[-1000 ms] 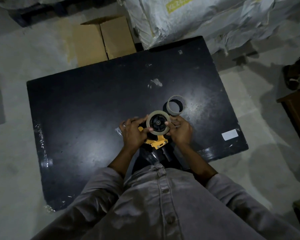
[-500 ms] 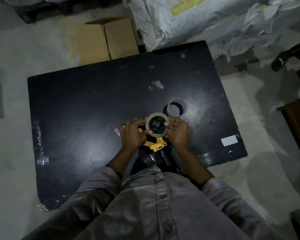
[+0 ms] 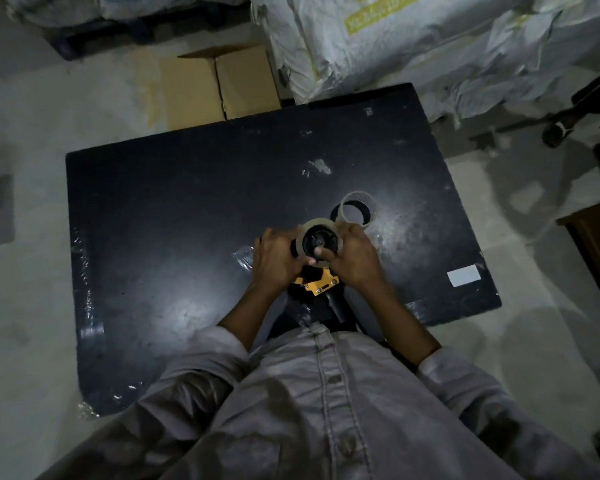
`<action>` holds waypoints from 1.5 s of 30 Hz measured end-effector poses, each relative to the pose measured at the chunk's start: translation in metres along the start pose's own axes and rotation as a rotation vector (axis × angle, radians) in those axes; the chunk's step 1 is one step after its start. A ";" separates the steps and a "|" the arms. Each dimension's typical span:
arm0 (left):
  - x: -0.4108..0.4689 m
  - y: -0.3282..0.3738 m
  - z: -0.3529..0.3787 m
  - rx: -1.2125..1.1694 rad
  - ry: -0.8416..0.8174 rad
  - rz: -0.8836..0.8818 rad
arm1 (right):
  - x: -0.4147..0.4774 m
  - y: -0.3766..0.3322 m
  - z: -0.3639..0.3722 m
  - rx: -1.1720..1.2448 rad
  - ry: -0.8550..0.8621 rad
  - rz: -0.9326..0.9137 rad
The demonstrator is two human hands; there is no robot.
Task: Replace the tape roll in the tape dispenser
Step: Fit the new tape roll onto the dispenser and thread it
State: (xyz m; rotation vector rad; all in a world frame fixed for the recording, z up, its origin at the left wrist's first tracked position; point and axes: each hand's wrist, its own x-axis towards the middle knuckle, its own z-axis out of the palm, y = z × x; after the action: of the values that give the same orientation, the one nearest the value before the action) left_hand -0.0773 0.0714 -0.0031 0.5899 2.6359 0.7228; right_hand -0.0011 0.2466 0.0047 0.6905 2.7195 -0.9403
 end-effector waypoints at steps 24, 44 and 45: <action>0.000 -0.006 0.015 0.017 0.077 -0.149 | -0.006 -0.003 0.013 -0.133 -0.165 -0.066; 0.000 0.001 0.024 0.309 0.003 -0.126 | -0.002 -0.003 0.015 -0.153 -0.233 -0.085; 0.000 0.000 0.024 0.308 0.013 -0.129 | -0.002 -0.005 0.015 -0.168 -0.232 -0.079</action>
State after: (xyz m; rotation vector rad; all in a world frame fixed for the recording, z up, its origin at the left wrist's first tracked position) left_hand -0.0671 0.0811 -0.0222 0.4896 2.7878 0.2856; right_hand -0.0017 0.2330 -0.0034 0.4179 2.5961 -0.7451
